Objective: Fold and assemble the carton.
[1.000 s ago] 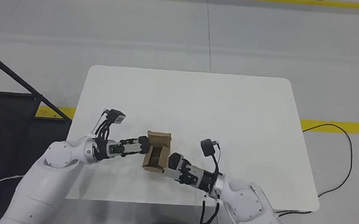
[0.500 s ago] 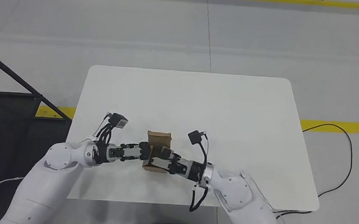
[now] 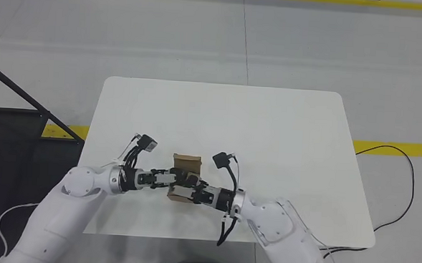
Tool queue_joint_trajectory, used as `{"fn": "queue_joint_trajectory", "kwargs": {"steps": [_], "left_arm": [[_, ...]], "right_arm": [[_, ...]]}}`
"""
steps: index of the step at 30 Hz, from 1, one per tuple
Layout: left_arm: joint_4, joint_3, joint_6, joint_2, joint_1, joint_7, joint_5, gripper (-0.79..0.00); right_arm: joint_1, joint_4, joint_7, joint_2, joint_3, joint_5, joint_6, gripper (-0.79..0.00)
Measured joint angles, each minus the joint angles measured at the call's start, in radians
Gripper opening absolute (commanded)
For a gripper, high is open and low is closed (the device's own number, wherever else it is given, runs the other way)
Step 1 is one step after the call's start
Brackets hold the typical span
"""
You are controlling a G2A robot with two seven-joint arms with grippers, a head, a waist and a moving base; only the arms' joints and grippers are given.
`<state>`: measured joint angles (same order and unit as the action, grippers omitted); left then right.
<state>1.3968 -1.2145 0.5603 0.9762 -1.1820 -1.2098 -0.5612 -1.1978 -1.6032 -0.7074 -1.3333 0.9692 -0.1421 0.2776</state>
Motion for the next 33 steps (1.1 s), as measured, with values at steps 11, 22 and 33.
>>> {"fn": "queue_joint_trajectory", "kwargs": {"steps": [11, 22, 33], "left_arm": [[-0.001, 0.024, -0.015, 0.007, 0.012, 0.047, 0.064, 0.0], [0.004, 0.032, -0.027, 0.01, 0.018, 0.057, 0.082, 0.0], [0.002, 0.041, -0.035, 0.013, 0.023, 0.064, 0.094, 0.0]], "right_arm": [[0.013, 0.003, 0.012, 0.001, -0.016, -0.011, -0.012, 0.0], [0.007, 0.0, 0.021, 0.005, -0.016, -0.008, -0.008, 0.0], [0.014, 0.01, 0.016, 0.008, -0.021, -0.002, -0.019, 0.0]]}}
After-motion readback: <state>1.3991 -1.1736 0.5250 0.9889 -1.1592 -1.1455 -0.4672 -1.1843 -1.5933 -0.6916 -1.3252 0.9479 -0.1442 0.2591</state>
